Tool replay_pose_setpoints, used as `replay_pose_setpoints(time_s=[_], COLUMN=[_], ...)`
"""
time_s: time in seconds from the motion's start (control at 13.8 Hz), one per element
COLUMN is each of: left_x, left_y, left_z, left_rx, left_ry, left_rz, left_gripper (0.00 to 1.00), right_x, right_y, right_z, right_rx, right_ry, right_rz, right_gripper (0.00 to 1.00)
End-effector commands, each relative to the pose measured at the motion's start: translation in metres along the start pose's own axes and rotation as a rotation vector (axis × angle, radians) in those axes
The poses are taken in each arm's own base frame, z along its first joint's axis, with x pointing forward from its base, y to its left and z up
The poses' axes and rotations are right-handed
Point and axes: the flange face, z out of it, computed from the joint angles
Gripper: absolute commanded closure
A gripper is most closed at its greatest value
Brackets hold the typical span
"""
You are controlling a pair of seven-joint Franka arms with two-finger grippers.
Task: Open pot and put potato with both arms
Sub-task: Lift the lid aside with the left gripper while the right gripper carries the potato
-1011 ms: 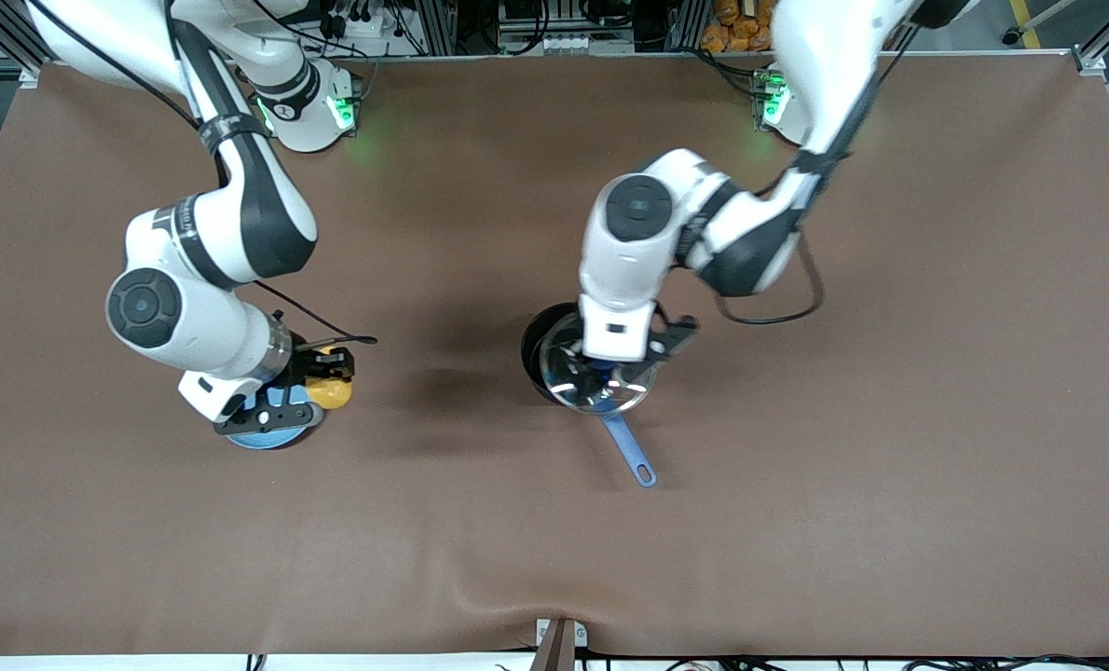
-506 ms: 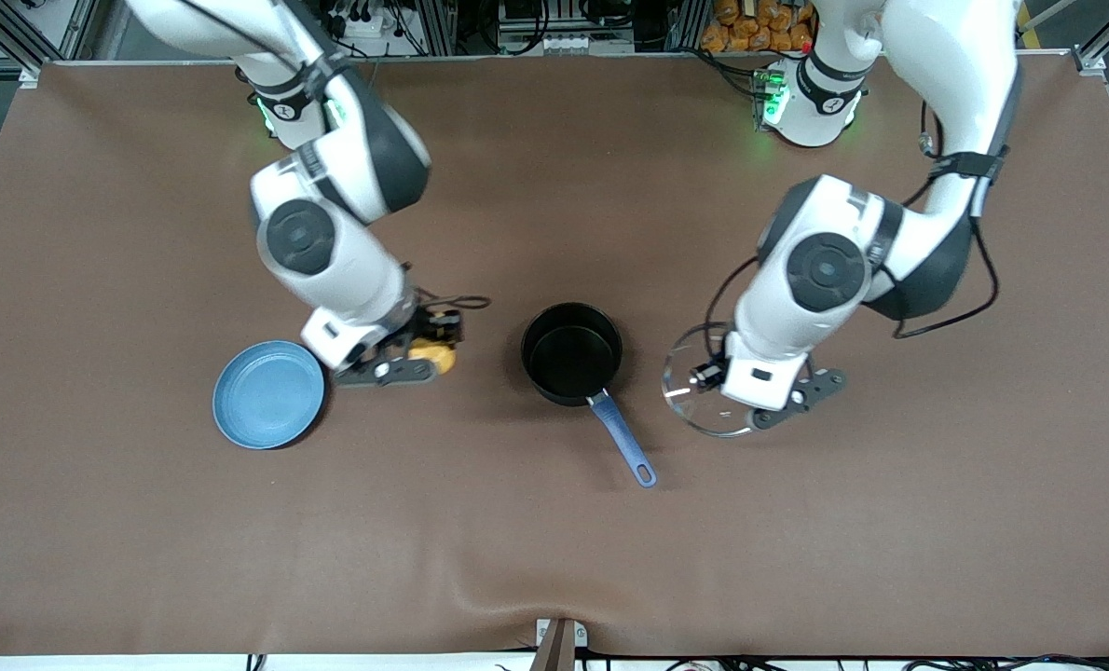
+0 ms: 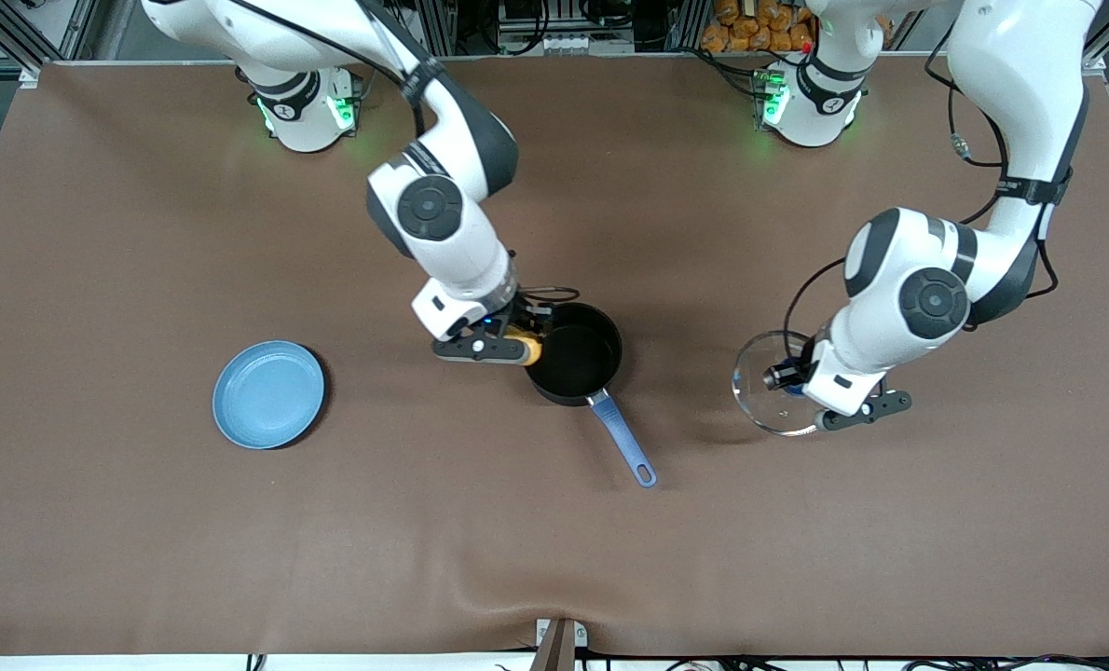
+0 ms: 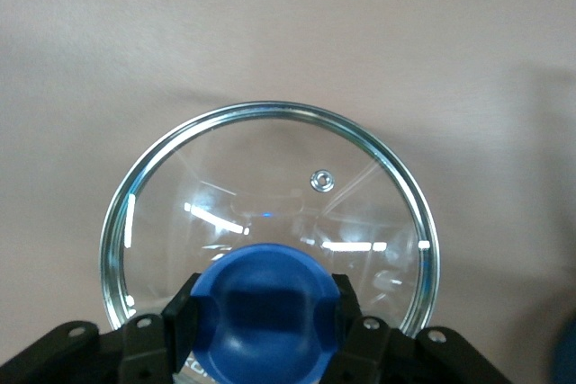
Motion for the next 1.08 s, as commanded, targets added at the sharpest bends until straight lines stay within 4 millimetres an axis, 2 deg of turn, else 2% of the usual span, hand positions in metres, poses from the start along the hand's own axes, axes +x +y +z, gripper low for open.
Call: replay_pose_setpoints(time_s=[0.0,0.14,0.36,0.51,0.65,0.72,0.87,0.94,1.01], left_x=[-0.005,-0.006,-0.006,-0.003,-0.003,-0.003,-0.002,-0.001,0.001], left_y=[-0.043,-0.054,-0.056,-0.069,-0.073,-0.075,-0.076,-0.080,-0.082], left_z=[0.014,0.025,0.037,0.054,0.064,0.069,0.074,0.074,0.070], left_rx=[-0.015,-0.011,0.007,0.046,0.045,0.048,0.059,0.079,0.094], left_ry=[0.019,-0.001,0.003,0.041,0.047,0.045,0.052,0.061,0.074], left_rz=[0.072,0.099,0.152,0.206,0.216,0.220,0.242,0.266,0.281], left_gripper=[1.00,1.00,1.00,1.00,1.00,0.99,0.85,0.57,0.01], right_x=[-0.008,-0.017,-0.033,-0.038,-0.042,-0.047,-0.051,-0.049,-0.048], right_y=[-0.036,-0.040,-0.052,-0.054,-0.054,-0.056,-0.053,-0.050,-0.049], right_z=[0.030,0.053,0.073,0.086,0.100,0.109,0.123,0.129,0.130], right_rx=[-0.015,-0.048,-0.033,-0.016,-0.017,-0.018,-0.042,-0.055,-0.058], right_ry=[0.066,0.098,0.099,0.104,0.100,0.097,0.109,0.116,0.117], right_rz=[0.056,0.070,0.078,0.083,0.076,0.068,0.032,0.018,0.014], right_gripper=[1.00,1.00,1.00,1.00,1.00,1.00,1.00,1.00,1.00])
